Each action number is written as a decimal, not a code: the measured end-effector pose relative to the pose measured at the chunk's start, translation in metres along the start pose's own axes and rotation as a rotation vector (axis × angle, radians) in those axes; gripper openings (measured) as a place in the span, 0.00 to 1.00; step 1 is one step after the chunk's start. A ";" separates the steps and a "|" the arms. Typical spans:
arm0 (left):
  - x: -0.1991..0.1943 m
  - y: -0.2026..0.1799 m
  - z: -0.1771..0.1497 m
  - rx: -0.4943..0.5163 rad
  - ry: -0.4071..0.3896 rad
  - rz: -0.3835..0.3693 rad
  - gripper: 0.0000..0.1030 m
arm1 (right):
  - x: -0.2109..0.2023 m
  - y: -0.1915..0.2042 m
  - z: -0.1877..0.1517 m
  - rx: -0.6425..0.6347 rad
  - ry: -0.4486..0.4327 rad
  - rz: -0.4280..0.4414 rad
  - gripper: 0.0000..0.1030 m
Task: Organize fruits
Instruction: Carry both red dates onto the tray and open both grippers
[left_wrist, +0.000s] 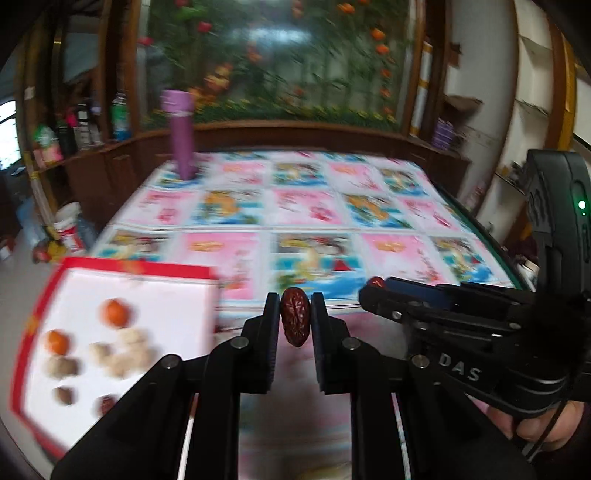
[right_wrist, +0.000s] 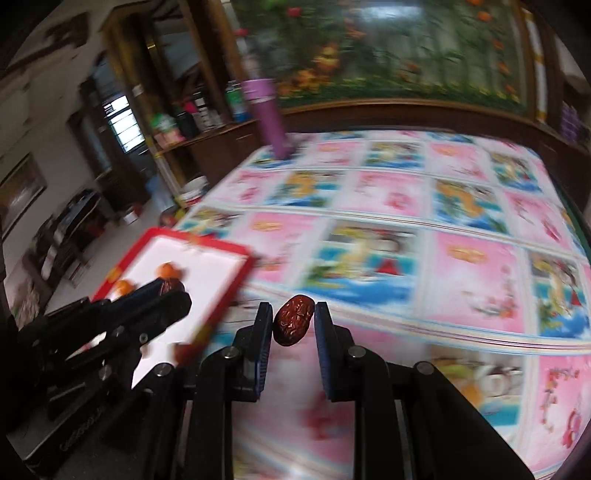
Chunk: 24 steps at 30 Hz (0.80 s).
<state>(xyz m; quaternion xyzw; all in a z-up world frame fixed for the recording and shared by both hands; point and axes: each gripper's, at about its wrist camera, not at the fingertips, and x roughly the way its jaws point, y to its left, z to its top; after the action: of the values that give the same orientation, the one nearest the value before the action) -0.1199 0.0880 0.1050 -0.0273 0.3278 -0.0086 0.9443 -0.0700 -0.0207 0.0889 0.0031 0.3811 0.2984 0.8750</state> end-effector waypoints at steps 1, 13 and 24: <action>-0.007 0.010 -0.003 -0.006 -0.008 0.019 0.18 | 0.004 0.016 -0.001 -0.024 0.002 0.014 0.21; -0.041 0.137 -0.049 -0.143 -0.028 0.305 0.18 | 0.071 0.117 -0.014 -0.130 0.121 0.102 0.21; -0.037 0.168 -0.060 -0.175 -0.014 0.320 0.18 | 0.089 0.127 -0.013 -0.112 0.143 0.061 0.21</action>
<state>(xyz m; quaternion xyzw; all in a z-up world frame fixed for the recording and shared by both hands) -0.1862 0.2539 0.0716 -0.0570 0.3206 0.1708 0.9299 -0.0972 0.1275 0.0494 -0.0557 0.4252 0.3452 0.8349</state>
